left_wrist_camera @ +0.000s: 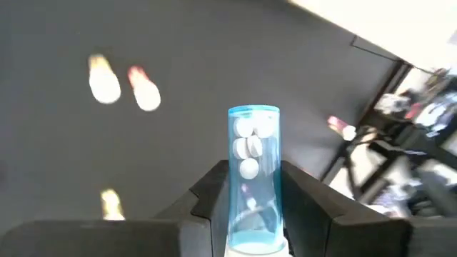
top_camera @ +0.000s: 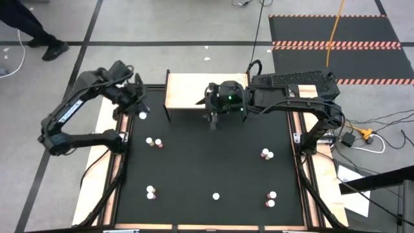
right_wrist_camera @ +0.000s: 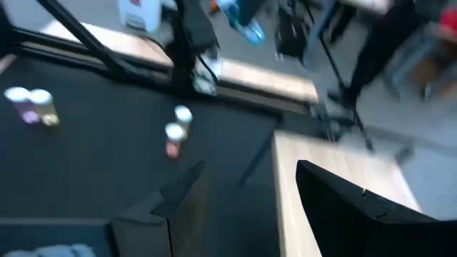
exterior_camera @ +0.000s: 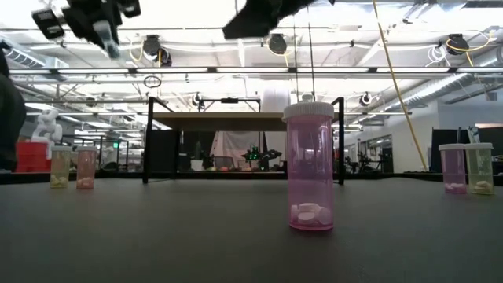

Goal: Pick and place medicine bottles onto shelf by color
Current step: Put the blue pill bottle on the shelf aligned with the other blue pill bottles

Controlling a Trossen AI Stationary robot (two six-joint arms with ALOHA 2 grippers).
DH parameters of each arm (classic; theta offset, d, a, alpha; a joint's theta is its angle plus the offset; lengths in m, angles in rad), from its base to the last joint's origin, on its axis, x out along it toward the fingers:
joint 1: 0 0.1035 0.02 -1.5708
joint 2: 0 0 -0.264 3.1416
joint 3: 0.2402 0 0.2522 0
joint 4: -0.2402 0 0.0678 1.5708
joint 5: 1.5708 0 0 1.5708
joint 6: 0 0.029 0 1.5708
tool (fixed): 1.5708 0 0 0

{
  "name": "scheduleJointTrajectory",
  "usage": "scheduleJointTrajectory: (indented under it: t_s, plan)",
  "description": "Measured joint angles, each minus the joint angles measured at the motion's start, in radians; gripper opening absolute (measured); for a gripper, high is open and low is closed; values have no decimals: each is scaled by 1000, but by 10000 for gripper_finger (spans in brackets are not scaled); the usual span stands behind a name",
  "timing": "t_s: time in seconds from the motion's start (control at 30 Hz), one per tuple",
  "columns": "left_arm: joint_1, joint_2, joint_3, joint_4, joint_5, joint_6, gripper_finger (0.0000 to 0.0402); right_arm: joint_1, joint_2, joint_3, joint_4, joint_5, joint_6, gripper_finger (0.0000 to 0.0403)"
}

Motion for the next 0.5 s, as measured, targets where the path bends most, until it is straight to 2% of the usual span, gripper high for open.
scheduleJointTrajectory:
  t_s: [0.23, 0.37, 0.5]
  plan:
    - [-245, -38, 0, 196, -7, -362, 108, 95, 10, 0, 220, 0, -116, 210]
    - [-367, -8, 0, 322, -7, -541, 108, 148, 27, 0, 291, -5, -262, 210]
    - [-422, 33, 0, 420, -37, -597, 108, 204, 55, 0, 392, -26, -391, 210]
